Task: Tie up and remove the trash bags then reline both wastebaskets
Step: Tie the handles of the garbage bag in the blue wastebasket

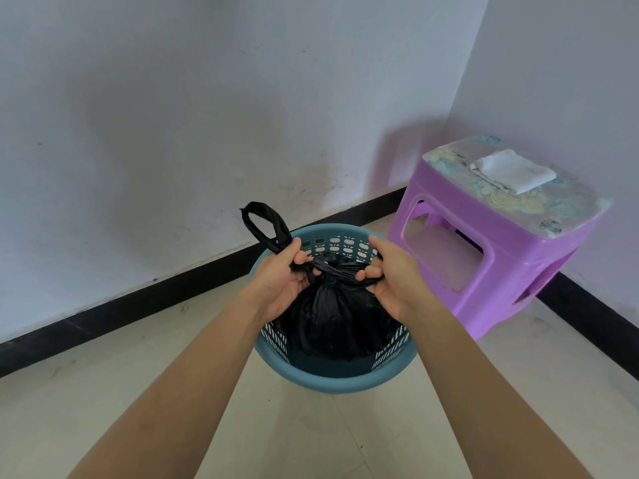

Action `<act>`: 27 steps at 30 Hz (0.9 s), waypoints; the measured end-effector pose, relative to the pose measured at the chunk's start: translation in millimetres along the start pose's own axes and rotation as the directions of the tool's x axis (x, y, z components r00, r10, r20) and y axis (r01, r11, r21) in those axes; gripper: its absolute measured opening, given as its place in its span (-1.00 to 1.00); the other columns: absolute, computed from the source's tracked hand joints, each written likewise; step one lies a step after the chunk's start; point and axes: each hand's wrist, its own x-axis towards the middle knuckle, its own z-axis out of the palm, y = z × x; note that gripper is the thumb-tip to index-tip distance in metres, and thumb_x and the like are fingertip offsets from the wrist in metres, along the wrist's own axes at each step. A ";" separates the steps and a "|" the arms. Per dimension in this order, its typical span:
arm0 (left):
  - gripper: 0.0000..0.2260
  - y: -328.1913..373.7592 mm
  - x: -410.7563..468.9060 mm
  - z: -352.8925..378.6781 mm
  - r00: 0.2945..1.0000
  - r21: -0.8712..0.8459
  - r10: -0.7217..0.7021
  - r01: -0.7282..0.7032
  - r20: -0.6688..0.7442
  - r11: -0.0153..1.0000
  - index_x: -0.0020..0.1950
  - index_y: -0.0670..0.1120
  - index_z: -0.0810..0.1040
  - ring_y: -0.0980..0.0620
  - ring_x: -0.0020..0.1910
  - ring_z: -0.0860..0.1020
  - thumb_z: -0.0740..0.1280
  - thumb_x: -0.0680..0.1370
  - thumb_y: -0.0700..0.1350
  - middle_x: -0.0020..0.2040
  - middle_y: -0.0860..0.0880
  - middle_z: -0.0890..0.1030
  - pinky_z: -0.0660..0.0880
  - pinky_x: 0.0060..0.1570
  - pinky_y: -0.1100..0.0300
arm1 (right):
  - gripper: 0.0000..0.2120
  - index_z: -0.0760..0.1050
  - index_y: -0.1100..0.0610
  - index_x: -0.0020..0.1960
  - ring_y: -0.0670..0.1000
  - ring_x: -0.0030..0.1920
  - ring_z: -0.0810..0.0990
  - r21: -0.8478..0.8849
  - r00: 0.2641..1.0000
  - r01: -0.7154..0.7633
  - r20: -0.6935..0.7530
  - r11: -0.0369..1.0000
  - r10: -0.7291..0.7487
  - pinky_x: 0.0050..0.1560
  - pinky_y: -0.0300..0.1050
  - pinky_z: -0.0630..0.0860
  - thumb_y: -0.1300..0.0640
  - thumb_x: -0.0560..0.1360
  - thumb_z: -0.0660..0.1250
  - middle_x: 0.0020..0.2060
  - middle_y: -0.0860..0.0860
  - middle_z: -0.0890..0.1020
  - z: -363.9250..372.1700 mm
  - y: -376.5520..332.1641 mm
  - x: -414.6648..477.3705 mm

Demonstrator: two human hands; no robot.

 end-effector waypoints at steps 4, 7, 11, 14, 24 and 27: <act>-0.69 1.1 -4.6 1.5 0.999 0.089 0.035 -0.036 0.017 0.995 -0.36 -0.07 0.42 -0.03 -0.11 0.60 0.40 0.54 -0.28 -0.21 -0.07 0.61 0.56 -0.02 0.15 | -0.85 0.55 0.09 0.01 -0.07 -0.46 0.57 -0.401 0.947 0.304 0.028 0.864 -0.320 -0.26 -0.14 0.58 0.01 0.60 0.34 -0.24 -0.02 0.60 2.6 -0.5 -5.9; -0.56 4.5 -3.7 0.1 0.998 0.114 0.067 -0.064 -0.023 0.991 -0.39 -0.05 0.26 -0.13 0.01 0.63 0.41 0.46 -0.43 -0.18 -0.13 0.53 0.61 0.07 0.06 | -0.90 0.64 -0.01 -0.02 -0.10 -0.29 0.68 -0.646 0.840 0.505 0.216 0.572 -0.498 -0.24 -0.34 0.51 -0.02 0.53 0.43 -0.27 -0.15 0.64 -0.7 2.6 -10.3; -0.58 11.1 -5.6 -2.4 0.994 0.181 0.107 -0.109 0.025 0.977 -0.40 -0.09 0.30 -0.20 0.07 0.65 0.42 0.45 -0.45 -0.13 -0.18 0.61 0.62 0.10 -0.02 | -0.79 0.66 -0.10 -0.01 -0.26 -0.24 0.57 -0.752 0.776 0.578 0.386 0.317 -0.499 -0.17 -0.47 0.42 -0.05 0.38 0.57 -0.14 -0.19 0.62 -7.4 10.8 -6.8; -0.58 14.5 -9.0 -7.8 0.992 0.259 0.105 -0.122 0.076 0.958 -0.39 -0.09 0.30 -0.19 0.05 0.67 0.44 0.42 -0.46 -0.14 -0.17 0.64 0.60 0.13 -0.03 | -0.81 0.67 -0.01 -0.01 -0.29 -0.33 0.57 -0.724 0.834 0.533 0.362 0.437 -0.417 -0.20 -0.48 0.41 0.14 0.40 0.57 -0.35 -0.26 0.63 -12.4 3.5 -2.3; -0.60 29.7 -23.3 -2.1 0.933 0.798 0.266 -0.349 0.244 0.492 -0.38 -0.16 0.25 -0.21 -0.15 0.51 0.48 0.41 -0.33 -0.26 -0.29 0.43 0.48 0.04 -0.07 | -0.66 0.56 -0.01 0.27 -0.23 0.06 0.62 -0.719 0.830 0.550 0.412 0.425 -0.377 0.19 -0.22 0.55 0.17 0.52 0.44 0.09 -0.15 0.65 -26.4 -11.5 12.3; -0.60 26.1 -24.4 0.8 0.902 0.834 0.287 -0.414 0.321 0.366 -0.40 -0.11 0.25 -0.23 -0.24 0.48 0.48 0.39 -0.30 -0.29 -0.32 0.45 0.47 -0.10 -0.04 | -0.58 0.50 0.01 0.38 -0.15 0.15 0.59 -0.761 0.830 0.555 0.533 0.337 -0.164 0.20 -0.30 0.47 0.15 0.54 0.41 0.18 -0.15 0.63 -19.8 -1.5 14.5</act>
